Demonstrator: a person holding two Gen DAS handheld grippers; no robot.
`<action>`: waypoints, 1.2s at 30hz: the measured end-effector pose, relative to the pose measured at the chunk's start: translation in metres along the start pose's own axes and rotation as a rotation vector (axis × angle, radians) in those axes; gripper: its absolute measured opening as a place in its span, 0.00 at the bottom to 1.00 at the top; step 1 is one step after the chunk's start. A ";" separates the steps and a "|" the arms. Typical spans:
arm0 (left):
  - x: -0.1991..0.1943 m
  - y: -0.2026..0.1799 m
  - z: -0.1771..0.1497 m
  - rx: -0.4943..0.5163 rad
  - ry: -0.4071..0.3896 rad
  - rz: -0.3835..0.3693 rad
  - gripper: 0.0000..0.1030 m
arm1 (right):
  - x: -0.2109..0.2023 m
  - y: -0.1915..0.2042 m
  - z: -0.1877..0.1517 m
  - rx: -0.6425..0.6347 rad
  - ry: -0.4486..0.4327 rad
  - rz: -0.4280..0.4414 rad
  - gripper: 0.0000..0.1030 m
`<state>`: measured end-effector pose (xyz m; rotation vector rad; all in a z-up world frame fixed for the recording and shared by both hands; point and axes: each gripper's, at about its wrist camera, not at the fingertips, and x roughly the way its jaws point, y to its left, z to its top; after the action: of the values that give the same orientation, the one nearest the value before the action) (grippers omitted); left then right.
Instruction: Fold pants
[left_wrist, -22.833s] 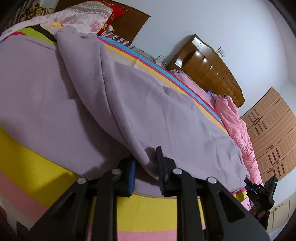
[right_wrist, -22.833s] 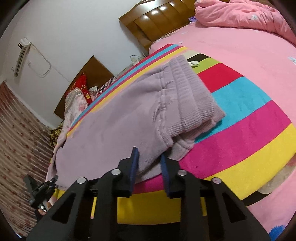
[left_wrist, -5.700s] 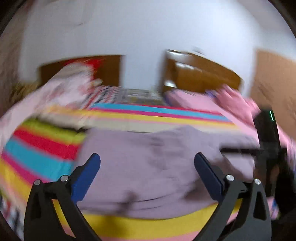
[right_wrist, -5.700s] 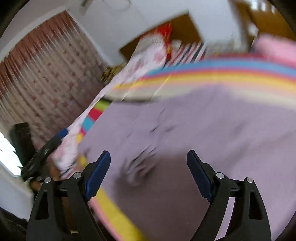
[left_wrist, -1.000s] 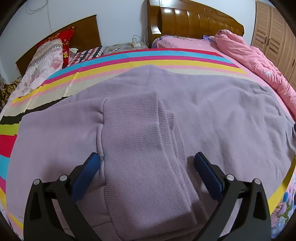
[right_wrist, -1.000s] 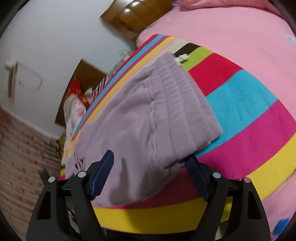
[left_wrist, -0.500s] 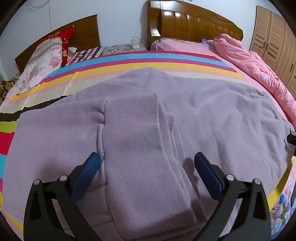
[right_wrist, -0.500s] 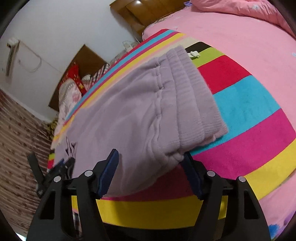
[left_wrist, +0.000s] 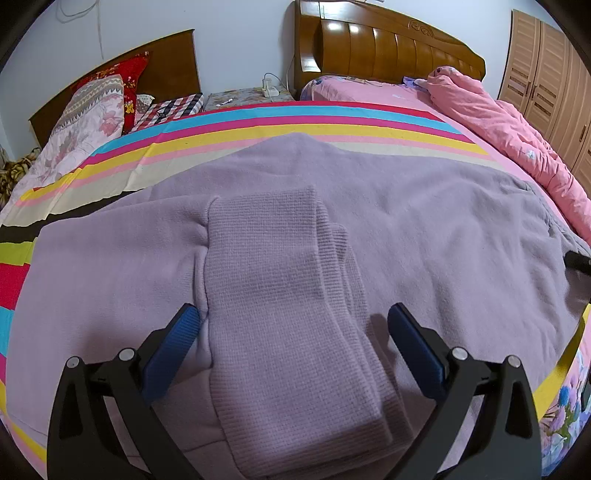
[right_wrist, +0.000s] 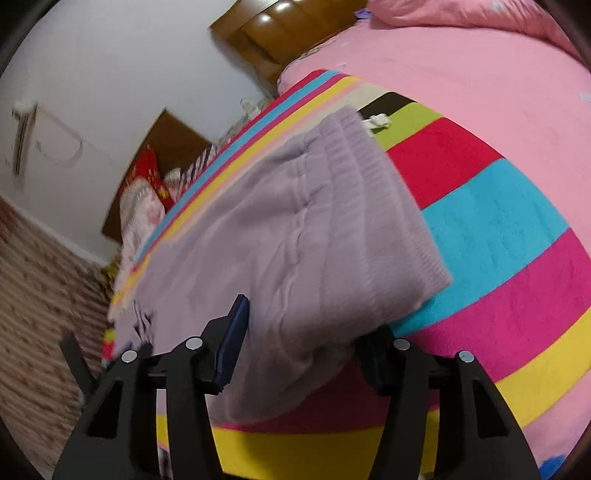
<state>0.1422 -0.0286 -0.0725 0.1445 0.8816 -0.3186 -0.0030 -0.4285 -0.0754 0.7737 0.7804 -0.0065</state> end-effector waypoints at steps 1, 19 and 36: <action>0.000 0.000 0.000 0.000 0.000 0.000 0.98 | 0.001 0.001 0.001 0.003 -0.013 0.001 0.53; -0.001 -0.001 0.001 -0.027 -0.004 -0.009 0.98 | -0.007 -0.006 -0.015 0.009 -0.113 0.025 0.39; 0.031 -0.082 0.032 0.123 0.044 -0.098 0.99 | -0.006 -0.004 -0.009 0.025 -0.075 0.043 0.45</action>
<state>0.1564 -0.1208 -0.0760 0.2229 0.9142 -0.4628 -0.0139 -0.4272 -0.0783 0.8088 0.6936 -0.0068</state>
